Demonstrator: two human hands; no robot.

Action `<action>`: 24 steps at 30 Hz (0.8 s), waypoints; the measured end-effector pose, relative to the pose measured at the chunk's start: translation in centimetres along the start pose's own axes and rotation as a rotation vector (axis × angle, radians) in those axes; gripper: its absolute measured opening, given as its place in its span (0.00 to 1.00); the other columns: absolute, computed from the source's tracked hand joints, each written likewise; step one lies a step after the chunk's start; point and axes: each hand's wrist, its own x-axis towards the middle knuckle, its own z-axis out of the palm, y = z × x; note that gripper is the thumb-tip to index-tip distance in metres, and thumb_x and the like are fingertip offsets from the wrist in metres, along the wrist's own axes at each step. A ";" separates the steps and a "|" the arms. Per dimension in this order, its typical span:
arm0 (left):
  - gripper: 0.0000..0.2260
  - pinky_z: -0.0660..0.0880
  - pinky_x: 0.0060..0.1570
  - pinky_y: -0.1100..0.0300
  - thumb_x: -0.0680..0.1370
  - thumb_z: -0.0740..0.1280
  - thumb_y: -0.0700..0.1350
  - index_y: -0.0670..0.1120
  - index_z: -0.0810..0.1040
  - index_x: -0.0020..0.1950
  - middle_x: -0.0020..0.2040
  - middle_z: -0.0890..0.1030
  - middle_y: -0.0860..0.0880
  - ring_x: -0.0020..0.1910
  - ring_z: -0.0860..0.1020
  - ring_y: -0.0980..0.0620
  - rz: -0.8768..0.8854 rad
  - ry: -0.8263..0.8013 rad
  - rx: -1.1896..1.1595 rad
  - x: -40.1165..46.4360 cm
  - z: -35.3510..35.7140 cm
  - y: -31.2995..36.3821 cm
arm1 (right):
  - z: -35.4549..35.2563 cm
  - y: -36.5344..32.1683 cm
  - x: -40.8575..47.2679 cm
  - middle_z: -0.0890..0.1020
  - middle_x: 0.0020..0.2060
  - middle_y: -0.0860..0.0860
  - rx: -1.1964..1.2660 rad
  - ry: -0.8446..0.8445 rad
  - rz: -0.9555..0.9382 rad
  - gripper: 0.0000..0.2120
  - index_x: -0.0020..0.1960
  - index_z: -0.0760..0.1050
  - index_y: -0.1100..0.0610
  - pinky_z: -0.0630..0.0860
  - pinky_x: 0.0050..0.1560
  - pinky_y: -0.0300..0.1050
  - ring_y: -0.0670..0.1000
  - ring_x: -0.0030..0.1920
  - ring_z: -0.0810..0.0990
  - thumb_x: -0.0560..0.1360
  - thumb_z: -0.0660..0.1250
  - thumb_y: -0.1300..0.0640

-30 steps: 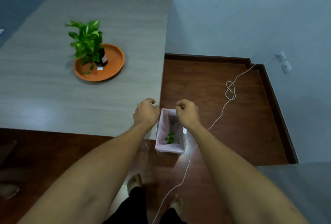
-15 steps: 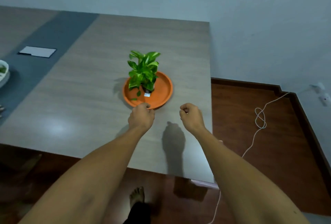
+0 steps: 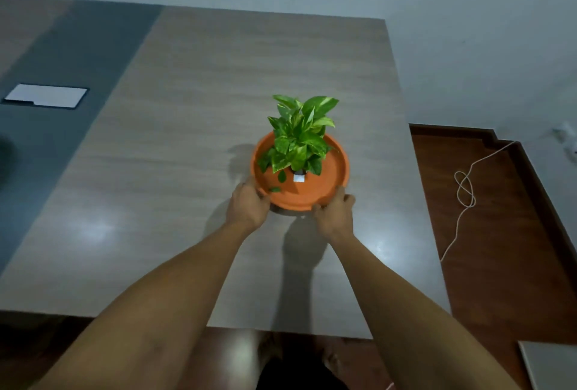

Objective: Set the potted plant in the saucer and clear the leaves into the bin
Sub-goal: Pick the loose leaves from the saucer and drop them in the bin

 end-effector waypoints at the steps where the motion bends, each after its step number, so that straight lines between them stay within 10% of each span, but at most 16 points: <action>1: 0.13 0.77 0.48 0.50 0.74 0.69 0.52 0.49 0.78 0.56 0.53 0.82 0.41 0.53 0.80 0.38 -0.005 -0.012 -0.015 0.7 0.2 -0.5 | 0.7 0.1 0.3 0.65 0.64 0.61 0.010 0.015 0.016 0.31 0.74 0.56 0.58 0.76 0.54 0.57 0.67 0.56 0.76 0.76 0.66 0.57; 17: 0.07 0.74 0.42 0.54 0.73 0.69 0.45 0.47 0.75 0.50 0.46 0.83 0.46 0.46 0.80 0.42 -0.093 -0.035 -0.112 5.4 1.0 -3.0 | 3.2 0.7 4.1 0.77 0.58 0.64 0.176 0.167 0.106 0.29 0.72 0.59 0.62 0.75 0.53 0.53 0.66 0.57 0.78 0.74 0.64 0.66; 24: 0.24 0.76 0.59 0.47 0.77 0.69 0.47 0.43 0.71 0.72 0.62 0.80 0.40 0.61 0.78 0.38 -0.130 -0.007 -0.082 7.1 0.0 -2.6 | 0.3 1.6 7.0 0.79 0.55 0.63 0.091 0.106 0.087 0.20 0.65 0.64 0.62 0.71 0.47 0.50 0.66 0.54 0.79 0.74 0.60 0.66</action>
